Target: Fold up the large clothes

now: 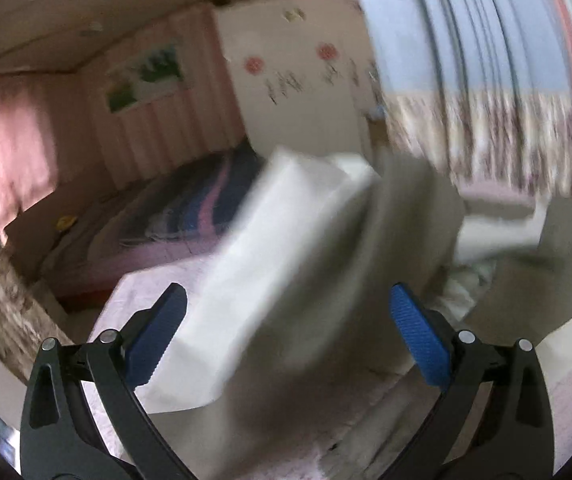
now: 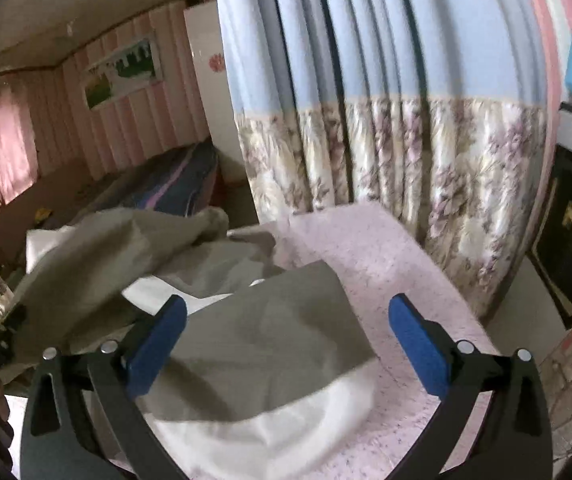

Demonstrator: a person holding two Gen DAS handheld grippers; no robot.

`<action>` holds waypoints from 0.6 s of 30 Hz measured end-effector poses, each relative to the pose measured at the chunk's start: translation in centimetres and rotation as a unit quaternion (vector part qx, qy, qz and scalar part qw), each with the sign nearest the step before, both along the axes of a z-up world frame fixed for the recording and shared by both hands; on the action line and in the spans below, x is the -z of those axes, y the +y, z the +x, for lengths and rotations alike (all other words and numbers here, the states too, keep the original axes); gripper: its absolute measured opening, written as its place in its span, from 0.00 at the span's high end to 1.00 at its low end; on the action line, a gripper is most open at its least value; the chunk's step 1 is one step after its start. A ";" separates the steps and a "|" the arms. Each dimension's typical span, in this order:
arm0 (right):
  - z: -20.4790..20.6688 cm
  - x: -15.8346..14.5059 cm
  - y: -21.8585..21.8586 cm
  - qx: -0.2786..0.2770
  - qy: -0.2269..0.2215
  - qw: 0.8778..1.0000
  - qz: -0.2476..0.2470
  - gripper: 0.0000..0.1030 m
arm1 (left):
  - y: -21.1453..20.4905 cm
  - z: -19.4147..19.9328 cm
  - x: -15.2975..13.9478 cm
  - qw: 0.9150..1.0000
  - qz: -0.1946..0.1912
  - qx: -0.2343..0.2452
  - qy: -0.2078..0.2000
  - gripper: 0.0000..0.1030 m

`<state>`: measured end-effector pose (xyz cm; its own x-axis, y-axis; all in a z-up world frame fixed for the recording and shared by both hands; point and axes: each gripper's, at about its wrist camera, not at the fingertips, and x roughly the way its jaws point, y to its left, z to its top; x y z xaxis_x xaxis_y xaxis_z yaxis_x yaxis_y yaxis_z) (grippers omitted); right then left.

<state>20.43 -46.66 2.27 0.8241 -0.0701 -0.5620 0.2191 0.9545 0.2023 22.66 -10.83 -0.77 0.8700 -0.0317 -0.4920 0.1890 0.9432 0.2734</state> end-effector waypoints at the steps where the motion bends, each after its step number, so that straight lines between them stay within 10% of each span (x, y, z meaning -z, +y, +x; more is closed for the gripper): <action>1: 0.8 0.6 0.1 -0.006 0.008 1.000 0.003 0.02 | -0.7 0.6 0.7 1.000 0.011 0.001 0.009 0.03; 7: 4.8 3.2 1.8 -0.043 0.039 0.998 -0.009 0.02 | -1.7 4.8 3.8 0.999 0.035 -0.012 0.032 0.09; 12: 8.1 2.9 3.3 -0.065 0.037 0.997 -0.020 0.02 | 1.4 7.6 3.7 0.998 -0.015 -0.019 0.052 0.65; 18: 14.7 6.5 5.0 -0.101 0.162 0.982 -0.010 0.02 | 3.2 10.3 3.7 0.997 -0.027 -0.037 0.055 0.84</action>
<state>35.13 -41.68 -4.23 0.6004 0.0618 -0.7973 0.0751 0.9882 0.1332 33.00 -7.61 -4.43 0.8115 0.0009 -0.5844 0.1447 0.9686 0.2023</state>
